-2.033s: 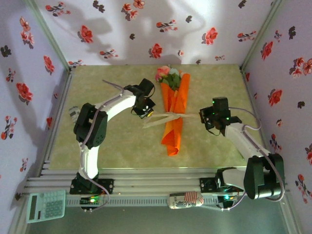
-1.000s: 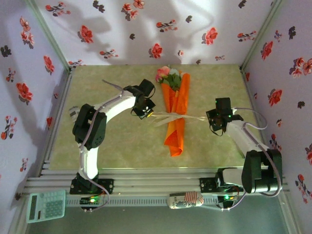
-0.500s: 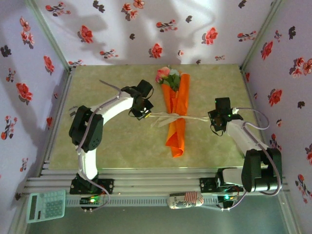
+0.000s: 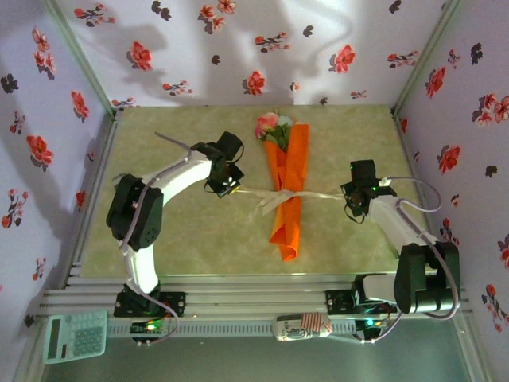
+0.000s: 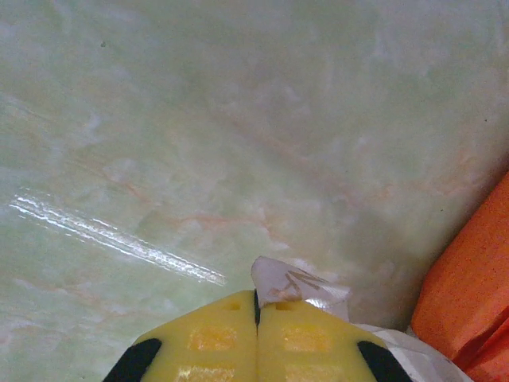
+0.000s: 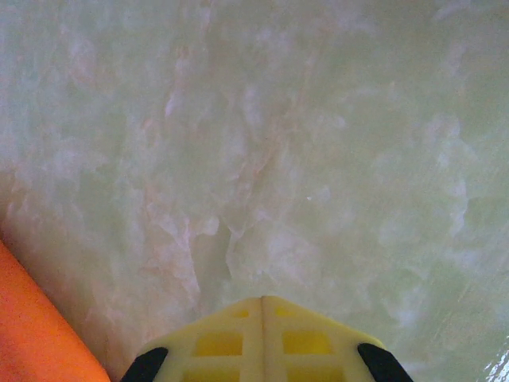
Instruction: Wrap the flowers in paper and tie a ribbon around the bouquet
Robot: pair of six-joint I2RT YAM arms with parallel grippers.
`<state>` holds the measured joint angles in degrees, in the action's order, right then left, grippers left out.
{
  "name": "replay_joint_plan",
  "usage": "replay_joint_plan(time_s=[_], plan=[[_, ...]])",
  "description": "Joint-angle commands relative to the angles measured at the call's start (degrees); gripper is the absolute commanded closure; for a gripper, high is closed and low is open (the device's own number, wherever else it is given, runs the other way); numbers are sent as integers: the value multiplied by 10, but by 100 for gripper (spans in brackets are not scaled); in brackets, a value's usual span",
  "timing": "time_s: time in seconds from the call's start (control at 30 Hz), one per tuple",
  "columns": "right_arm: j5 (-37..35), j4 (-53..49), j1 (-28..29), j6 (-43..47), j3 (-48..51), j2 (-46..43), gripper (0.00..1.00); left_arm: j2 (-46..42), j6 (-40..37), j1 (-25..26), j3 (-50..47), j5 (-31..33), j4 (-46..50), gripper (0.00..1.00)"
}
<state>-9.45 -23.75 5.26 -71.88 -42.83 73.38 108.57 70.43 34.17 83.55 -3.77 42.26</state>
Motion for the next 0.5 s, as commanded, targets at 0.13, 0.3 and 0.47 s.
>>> replay_joint_plan(time_s=[0.13,0.3,0.47], plan=[[-61,-20,-9,10,-10,8,100,-16,-18,-17,-11,44,36,100],[-72,-29,-13,14,-5,4,100,-22,-16,-23,-25,46,34,100],[-71,-25,-23,17,-1,2,100,-32,-19,-35,-37,47,30,100]])
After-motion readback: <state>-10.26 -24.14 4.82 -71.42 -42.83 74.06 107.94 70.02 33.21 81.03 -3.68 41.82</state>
